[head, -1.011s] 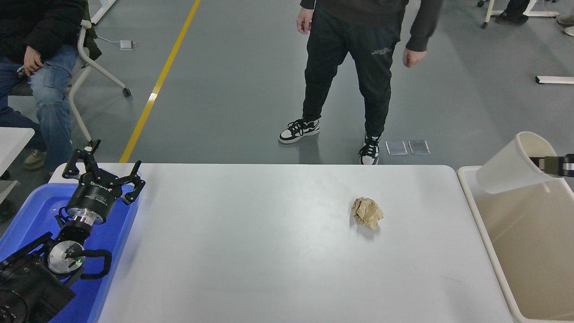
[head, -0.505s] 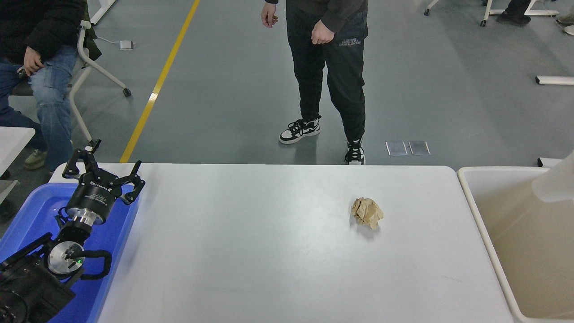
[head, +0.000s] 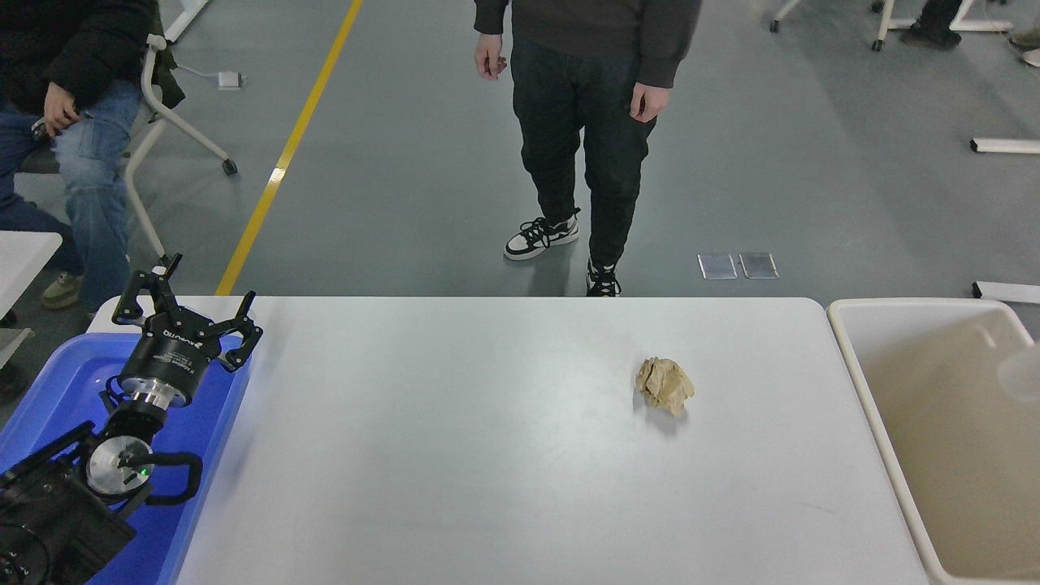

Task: Clean the table surface

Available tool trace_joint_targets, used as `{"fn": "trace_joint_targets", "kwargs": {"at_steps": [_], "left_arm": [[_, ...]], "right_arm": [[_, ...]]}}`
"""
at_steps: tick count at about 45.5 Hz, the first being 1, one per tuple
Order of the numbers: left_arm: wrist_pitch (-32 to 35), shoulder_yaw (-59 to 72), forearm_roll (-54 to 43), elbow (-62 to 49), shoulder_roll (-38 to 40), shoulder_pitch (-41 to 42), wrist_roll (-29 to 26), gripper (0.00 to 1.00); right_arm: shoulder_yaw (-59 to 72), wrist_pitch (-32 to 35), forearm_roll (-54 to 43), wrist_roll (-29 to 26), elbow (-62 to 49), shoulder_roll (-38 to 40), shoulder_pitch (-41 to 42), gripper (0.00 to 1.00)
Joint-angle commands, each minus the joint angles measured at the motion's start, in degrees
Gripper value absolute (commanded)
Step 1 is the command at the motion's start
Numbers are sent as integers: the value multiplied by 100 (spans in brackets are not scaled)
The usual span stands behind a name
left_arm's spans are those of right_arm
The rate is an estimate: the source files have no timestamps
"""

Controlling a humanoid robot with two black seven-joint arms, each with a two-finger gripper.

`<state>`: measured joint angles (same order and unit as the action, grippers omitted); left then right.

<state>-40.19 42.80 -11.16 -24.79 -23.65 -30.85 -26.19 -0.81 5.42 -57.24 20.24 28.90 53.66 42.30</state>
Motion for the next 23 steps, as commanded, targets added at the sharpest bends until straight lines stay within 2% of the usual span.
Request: {"fn": "trace_joint_targets", "kwargs": {"at_steps": [1, 16, 23], "left_arm": [[3, 0, 0, 0, -8, 0, 0, 100], [-6, 0, 0, 0, 0, 0, 0, 100], [-6, 0, 0, 0, 0, 0, 0, 100]], "right_arm": [[29, -76, 468, 77, -1781, -1260, -407, 0], [37, -120, 1065, -20, -3012, -2509, -644, 0], [37, -348, 1373, -283, -3443, -2887, -671, 0]]}}
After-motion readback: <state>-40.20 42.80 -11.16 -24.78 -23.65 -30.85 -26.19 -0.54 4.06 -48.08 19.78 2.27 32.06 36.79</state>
